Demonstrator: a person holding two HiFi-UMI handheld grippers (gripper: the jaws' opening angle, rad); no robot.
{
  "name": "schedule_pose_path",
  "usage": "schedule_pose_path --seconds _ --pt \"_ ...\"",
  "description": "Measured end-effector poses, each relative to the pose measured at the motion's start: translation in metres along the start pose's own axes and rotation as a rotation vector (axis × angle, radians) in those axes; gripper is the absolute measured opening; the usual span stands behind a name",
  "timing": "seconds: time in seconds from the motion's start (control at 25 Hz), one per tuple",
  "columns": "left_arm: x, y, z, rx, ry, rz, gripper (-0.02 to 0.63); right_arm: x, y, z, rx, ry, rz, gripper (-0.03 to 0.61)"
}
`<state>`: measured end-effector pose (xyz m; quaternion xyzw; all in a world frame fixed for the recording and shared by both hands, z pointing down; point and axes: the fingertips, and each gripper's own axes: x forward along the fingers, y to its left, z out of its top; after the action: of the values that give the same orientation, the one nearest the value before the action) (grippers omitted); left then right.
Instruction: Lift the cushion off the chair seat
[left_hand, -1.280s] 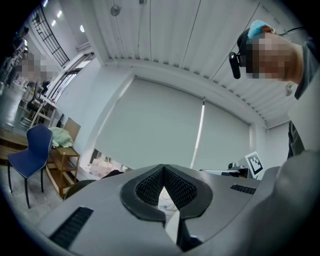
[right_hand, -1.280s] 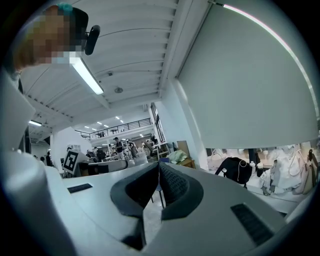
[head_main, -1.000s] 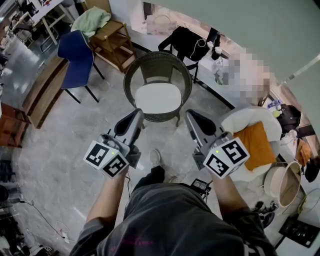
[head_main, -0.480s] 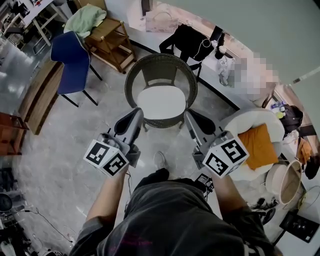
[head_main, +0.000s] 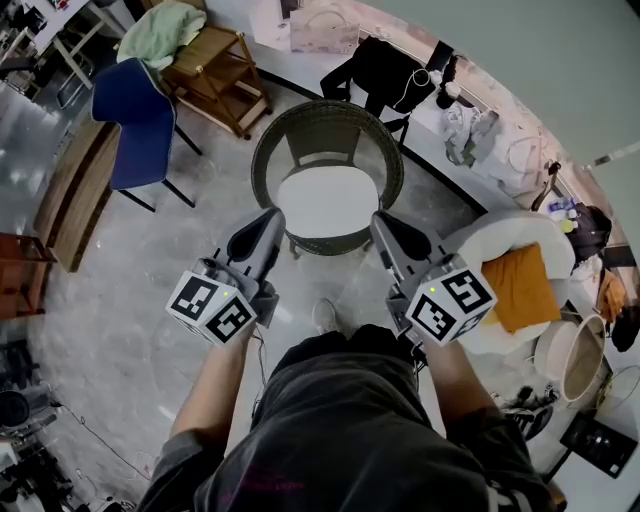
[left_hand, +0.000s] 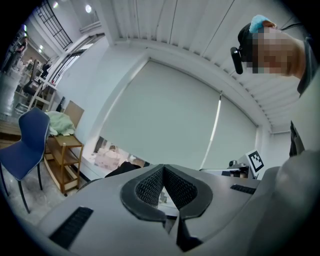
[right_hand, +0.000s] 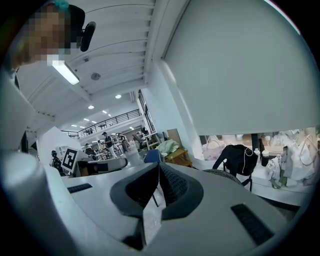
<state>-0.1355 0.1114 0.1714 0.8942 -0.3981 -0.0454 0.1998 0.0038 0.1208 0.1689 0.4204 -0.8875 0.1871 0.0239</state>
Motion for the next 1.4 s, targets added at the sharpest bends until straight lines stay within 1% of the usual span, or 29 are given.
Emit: schedule_pose_path --seconds 0.2,0.36,0.48,0.76,0.88,1.0,1.2,1.4 --pt "0.012 0.024 0.001 -0.006 0.008 0.004 0.009 0.023 -0.007 -0.003 0.005 0.019 -0.002 0.015" --pt "0.017 0.037 0.0 -0.01 0.015 0.014 0.009 0.029 -0.012 -0.005 0.01 0.03 -0.011 0.015" --pt "0.028 0.047 -0.006 -0.013 0.031 0.023 0.009 0.034 -0.024 -0.012 0.025 0.045 -0.023 0.015" --pt "0.063 0.071 -0.037 -0.019 0.101 0.041 0.009 0.053 -0.069 -0.043 0.093 0.093 -0.045 0.015" --pt "0.085 0.083 -0.049 -0.019 0.13 0.052 0.009 0.065 -0.091 -0.06 0.122 0.124 -0.041 0.015" --pt "0.11 0.095 -0.06 -0.018 0.149 0.067 0.009 0.077 -0.114 -0.075 0.13 0.159 -0.041 0.015" --pt "0.149 0.126 -0.092 -0.041 0.185 0.09 0.011 0.095 -0.161 -0.105 0.169 0.205 -0.062 0.015" --pt "0.177 0.157 -0.122 -0.06 0.23 0.121 0.011 0.114 -0.191 -0.135 0.211 0.242 -0.075 0.015"
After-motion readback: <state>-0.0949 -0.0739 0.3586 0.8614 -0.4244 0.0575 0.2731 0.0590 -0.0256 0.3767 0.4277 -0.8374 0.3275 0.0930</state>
